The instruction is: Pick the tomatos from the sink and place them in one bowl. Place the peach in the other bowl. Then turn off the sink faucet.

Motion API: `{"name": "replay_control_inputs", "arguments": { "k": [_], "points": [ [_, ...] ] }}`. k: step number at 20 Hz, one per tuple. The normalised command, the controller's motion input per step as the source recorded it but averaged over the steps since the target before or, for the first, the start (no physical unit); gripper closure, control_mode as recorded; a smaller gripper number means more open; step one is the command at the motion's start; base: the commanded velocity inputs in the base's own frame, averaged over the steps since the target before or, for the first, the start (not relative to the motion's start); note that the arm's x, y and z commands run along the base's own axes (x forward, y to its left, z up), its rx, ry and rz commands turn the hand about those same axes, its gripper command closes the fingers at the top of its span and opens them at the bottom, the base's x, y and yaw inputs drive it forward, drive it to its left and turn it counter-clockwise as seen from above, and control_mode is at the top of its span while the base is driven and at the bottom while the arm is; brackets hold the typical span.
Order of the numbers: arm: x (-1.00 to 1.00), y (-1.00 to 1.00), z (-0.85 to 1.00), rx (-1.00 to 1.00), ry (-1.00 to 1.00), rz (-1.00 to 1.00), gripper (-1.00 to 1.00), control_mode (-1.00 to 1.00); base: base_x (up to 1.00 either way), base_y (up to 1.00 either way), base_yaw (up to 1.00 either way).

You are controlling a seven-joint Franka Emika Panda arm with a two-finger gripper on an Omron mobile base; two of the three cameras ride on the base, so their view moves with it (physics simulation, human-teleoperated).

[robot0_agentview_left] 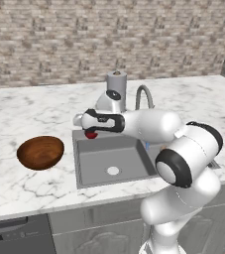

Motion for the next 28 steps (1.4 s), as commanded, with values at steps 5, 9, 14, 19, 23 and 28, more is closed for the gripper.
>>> {"name": "replay_control_inputs", "arguments": {
  "k": [5, 9, 14, 19, 23, 28],
  "points": [
    [-0.14, 0.43, 0.21, 0.02, 0.0, 0.0, 1.0, -1.0, 0.0, 0.0, 0.0],
    [-0.08, 0.48, 0.09, 0.0, 0.0, 0.0, 1.0, -1.0, 0.0, 0.0, 0.0],
    [-0.06, 0.48, 0.0, 0.0, 0.0, 0.0, 1.0, -1.0, 0.0, 0.0, 0.0],
    [-0.01, 0.54, 0.0, 0.0, 0.0, 0.0, 1.0, -1.0, 0.0, 0.0, 0.0],
    [0.0, 0.49, 0.0, 0.0, 0.0, 0.0, 1.0, -1.0, 0.0, 0.0, 0.0],
    [0.0, 0.39, 0.0, 0.0, 0.0, 0.0, 1.0, -1.0, 0.0, 0.0, 0.0]
  ]
}}
